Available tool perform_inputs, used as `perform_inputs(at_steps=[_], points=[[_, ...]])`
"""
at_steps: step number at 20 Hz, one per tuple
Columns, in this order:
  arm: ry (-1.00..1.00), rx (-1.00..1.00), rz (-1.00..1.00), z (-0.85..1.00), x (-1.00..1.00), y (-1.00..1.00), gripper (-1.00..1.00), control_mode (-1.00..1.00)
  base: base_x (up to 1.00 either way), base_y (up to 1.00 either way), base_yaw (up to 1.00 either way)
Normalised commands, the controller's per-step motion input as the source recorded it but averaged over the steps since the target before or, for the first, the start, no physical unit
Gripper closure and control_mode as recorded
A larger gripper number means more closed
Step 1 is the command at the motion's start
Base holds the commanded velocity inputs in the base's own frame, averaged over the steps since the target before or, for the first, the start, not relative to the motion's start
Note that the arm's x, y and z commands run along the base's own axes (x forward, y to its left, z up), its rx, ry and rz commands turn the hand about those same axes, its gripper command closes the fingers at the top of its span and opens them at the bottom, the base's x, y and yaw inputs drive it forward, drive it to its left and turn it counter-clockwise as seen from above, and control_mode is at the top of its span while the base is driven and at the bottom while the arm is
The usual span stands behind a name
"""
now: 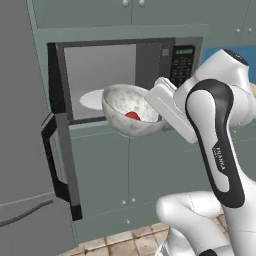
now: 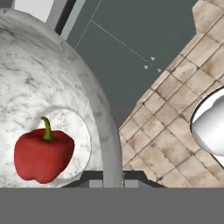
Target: Pick the bell pepper from the sink and place it in the bowl. Then pick the bowl and place it in the microwave. Then close the microwave door and press the start button.
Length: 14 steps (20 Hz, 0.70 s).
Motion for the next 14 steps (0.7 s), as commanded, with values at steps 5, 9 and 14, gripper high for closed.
perform_inputs(at_steps=[5, 9, 14], points=[[0.00, 0.00, 0.00, 0.00, 0.00, 0.00, 1.00, 1.00, 0.44, -0.55, 0.19], [0.00, 0.00, 0.00, 0.00, 0.00, 0.00, 1.00, 1.00, 0.41, -0.12, 0.15], [0.00, 0.00, 0.00, 0.00, 0.00, 0.00, 1.00, 1.00, 0.45, 0.07, 0.05]])
